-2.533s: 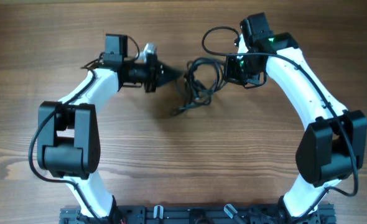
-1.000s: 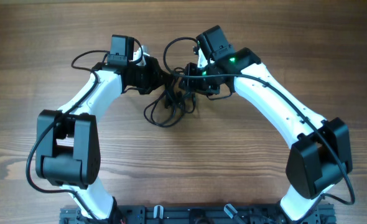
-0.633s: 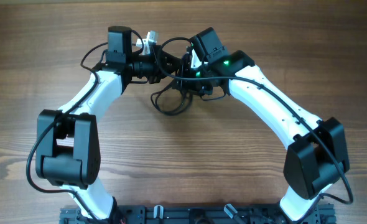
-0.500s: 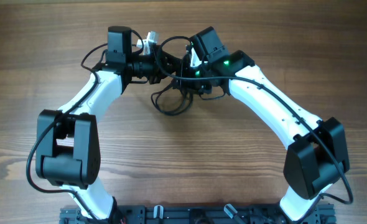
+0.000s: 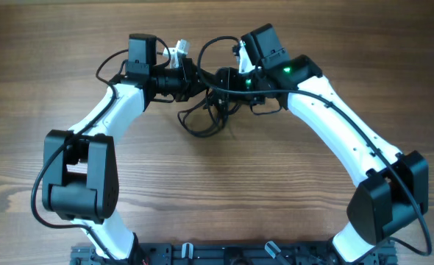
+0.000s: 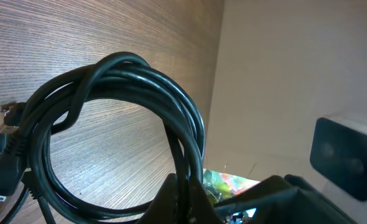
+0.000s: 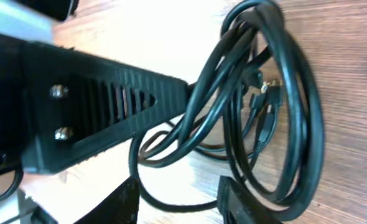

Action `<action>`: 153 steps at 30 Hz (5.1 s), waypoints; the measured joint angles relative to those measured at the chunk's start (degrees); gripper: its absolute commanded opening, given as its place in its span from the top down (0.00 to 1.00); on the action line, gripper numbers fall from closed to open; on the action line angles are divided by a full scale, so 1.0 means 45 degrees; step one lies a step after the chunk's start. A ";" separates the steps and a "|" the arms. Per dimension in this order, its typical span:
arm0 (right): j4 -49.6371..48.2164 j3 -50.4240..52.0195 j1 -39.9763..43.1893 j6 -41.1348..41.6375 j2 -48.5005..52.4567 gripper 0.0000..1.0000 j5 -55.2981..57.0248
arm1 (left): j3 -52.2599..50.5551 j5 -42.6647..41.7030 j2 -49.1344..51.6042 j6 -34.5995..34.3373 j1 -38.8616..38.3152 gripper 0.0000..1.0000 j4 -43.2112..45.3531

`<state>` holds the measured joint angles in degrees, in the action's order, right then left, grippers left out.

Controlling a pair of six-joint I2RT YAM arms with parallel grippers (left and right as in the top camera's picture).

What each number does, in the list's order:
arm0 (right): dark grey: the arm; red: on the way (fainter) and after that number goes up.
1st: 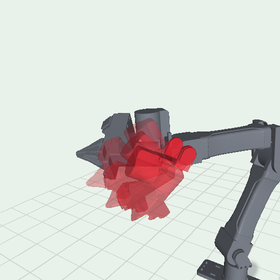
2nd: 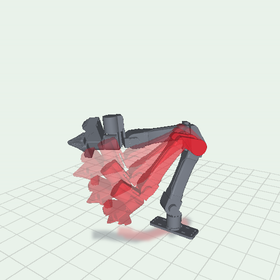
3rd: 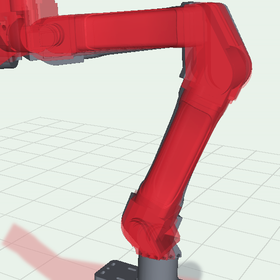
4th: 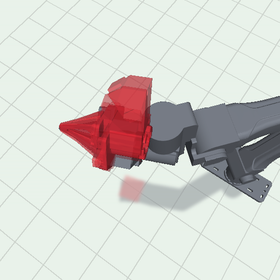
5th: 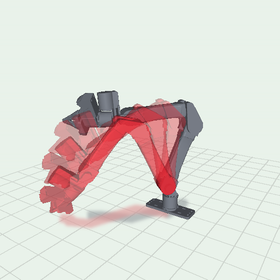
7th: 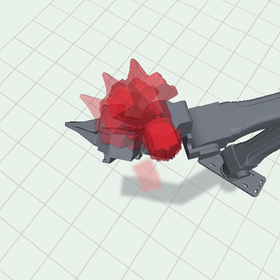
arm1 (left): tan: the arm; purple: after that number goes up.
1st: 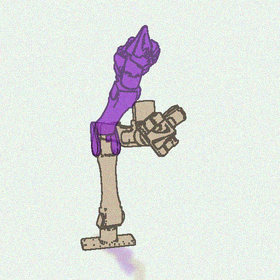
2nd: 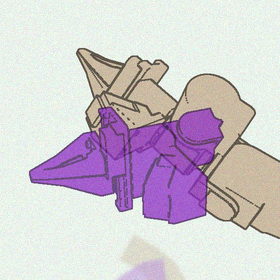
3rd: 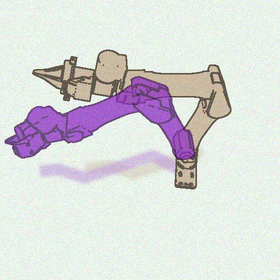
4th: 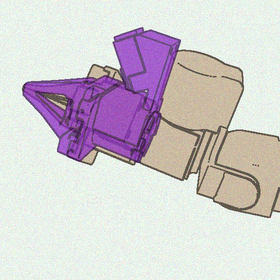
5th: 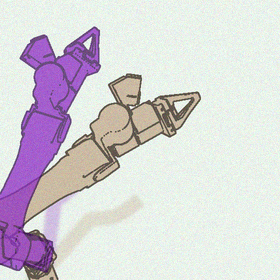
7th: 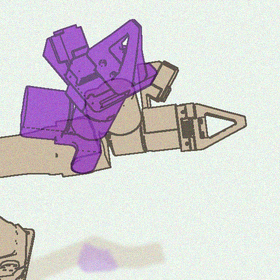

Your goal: Untangle cables

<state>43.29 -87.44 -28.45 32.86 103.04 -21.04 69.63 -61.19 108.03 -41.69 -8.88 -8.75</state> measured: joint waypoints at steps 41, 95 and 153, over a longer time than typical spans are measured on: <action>0.0894 0.0442 0.0117 -0.3497 -0.0520 0.96 0.0019 | 0.0083 0.2307 -0.0034 -0.0675 -0.0039 0.96 -0.2837; 0.1336 -0.0005 0.5348 -0.0272 -0.0942 0.55 -0.2098 | 0.0165 0.9928 0.0189 0.2186 -0.0500 0.96 -0.6382; 0.0389 0.2710 -0.0049 -1.3561 -0.0087 0.45 -0.0335 | 0.0107 0.9714 0.0209 -0.0719 -0.0272 0.94 -0.5518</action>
<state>45.04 -75.24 -28.67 -28.16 102.65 -22.55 70.11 -17.47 108.97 -44.93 -10.11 -33.58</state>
